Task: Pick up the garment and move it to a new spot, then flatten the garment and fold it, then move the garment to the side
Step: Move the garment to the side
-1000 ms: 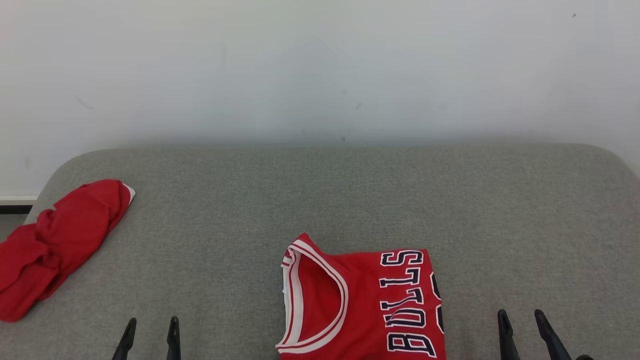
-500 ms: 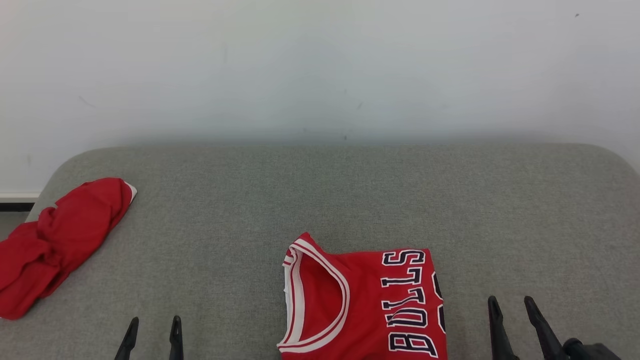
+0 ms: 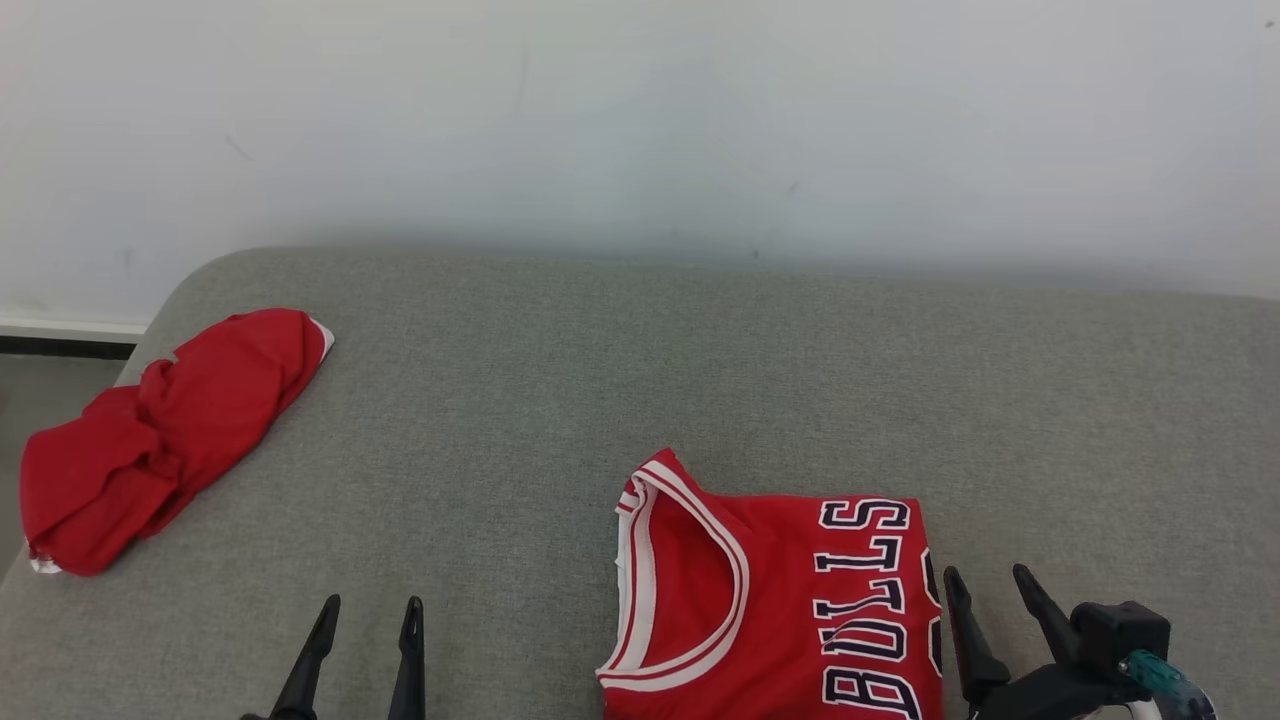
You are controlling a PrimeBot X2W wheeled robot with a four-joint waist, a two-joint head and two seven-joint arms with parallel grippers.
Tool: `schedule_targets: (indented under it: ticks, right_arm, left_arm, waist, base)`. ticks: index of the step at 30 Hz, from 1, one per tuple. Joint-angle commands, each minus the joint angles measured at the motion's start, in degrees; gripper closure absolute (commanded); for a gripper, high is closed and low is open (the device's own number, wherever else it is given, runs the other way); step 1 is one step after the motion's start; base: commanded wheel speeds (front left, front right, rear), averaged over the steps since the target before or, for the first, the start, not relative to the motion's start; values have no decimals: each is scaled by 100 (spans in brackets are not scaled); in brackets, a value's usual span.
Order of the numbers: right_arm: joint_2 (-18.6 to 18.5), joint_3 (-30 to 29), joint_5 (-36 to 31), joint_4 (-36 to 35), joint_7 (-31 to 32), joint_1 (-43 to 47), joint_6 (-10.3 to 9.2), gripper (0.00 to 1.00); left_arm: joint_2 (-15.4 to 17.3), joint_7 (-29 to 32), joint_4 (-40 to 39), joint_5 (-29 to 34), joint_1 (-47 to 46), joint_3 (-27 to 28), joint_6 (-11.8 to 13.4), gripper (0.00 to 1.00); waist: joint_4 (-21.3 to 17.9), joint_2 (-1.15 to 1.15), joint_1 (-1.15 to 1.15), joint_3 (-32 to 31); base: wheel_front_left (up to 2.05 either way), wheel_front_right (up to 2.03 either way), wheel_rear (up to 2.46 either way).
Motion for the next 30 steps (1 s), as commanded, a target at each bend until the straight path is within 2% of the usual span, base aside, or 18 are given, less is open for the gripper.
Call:
schedule_targets:
  ticks: [1,7,19,20,21,22,23,30]
  right_arm:
    - [-4,13,-29,133,4,-80,-13,0]
    - [61,76,-71,1108,41,-503,-13,0]
    - [202,263,-15,2633,-56,-1216,-13,0]
    - [226,309,23,2726,-49,-1250,-13,13]
    - [255,380,65,2804,-33,-1266,-13,51]
    - [277,443,121,2846,-73,-1292,-12,82]
    - [279,508,155,2881,-107,-1328,-12,100]
    - [-126,881,341,2865,-212,-1934,-14,100]
  left_arm:
    - [-20,-18,20,-53,-82,-30,6,0]
    - [-32,-18,70,-85,-150,-49,6,0]
    - [-26,-18,170,-109,-329,-90,6,0]
    - [-23,-18,177,-110,-336,-87,6,0]
    - [-21,-18,178,-110,-342,-76,6,0]
    - [-22,-18,184,-111,-343,-64,6,0]
    - [-22,-18,184,-113,-345,-53,6,0]
    - [-44,-18,123,-128,-424,3,6,0]
  waist:
    - [105,0,0,62]
    - [225,0,0,164]
    - [337,0,0,325]
    - [339,0,0,331]
    - [339,0,0,336]
    - [336,0,0,344]
    - [329,0,0,358]
    - [165,0,0,603]
  base:
    - [0,0,0]
    - [0,0,0]
    - [0,0,0]
    - [0,0,0]
    - [0,0,0]
    - [0,0,0]
    - [0,0,0]
    - [0,0,0]
